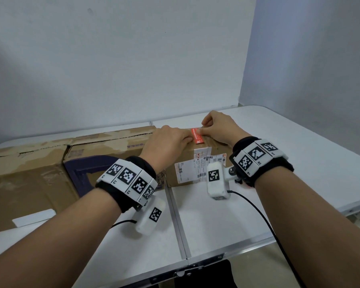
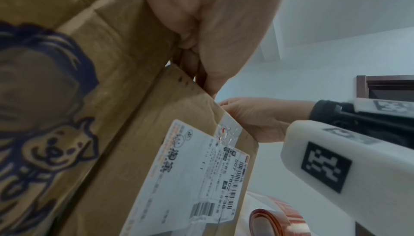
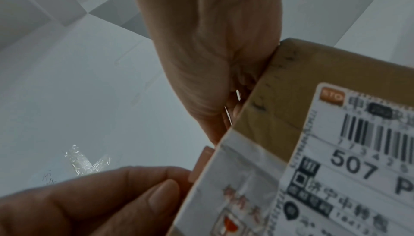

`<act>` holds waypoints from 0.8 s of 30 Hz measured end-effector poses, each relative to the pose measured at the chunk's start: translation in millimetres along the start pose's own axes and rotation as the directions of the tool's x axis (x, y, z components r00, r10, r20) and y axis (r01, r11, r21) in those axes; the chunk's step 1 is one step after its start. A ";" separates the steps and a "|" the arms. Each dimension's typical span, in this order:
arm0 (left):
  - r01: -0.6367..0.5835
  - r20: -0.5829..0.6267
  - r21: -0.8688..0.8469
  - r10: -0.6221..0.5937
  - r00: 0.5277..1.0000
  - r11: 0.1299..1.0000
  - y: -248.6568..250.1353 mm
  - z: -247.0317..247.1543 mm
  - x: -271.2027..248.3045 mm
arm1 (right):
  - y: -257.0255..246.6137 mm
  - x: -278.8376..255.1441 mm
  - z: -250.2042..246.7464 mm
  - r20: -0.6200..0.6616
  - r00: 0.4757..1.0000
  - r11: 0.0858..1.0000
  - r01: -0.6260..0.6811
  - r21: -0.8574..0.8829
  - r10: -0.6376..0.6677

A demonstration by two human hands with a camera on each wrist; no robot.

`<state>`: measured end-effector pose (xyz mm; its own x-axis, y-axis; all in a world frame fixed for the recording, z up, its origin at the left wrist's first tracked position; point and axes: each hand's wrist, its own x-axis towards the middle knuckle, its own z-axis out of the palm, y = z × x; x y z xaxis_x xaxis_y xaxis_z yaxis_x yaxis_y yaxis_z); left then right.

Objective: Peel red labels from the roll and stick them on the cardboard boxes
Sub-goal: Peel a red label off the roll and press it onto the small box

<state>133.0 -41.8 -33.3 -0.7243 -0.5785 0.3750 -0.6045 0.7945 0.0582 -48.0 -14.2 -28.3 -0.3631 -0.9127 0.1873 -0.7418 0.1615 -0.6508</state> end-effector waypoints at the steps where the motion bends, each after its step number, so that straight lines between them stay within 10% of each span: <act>1: -0.001 -0.002 -0.001 0.001 1.000 1.000 -0.3 -0.2 -0.1 | 0.2 1.2 1.5 -0.013 1.000 1.000 0.002 0.002 -0.002; 24: -0.007 0.185 0.073 -0.006 0.983 0.997 -3.8 -1.3 19.6 | 5.6 3.1 12.4 -0.138 0.988 0.996 0.056 -0.073 -0.066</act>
<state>121.5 -55.8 -24.9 -0.7692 -0.6078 0.1975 -0.6218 0.7830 -0.0120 -46.3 -20.7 -40.4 -0.3877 -0.8609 0.3295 -0.8003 0.1371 -0.5837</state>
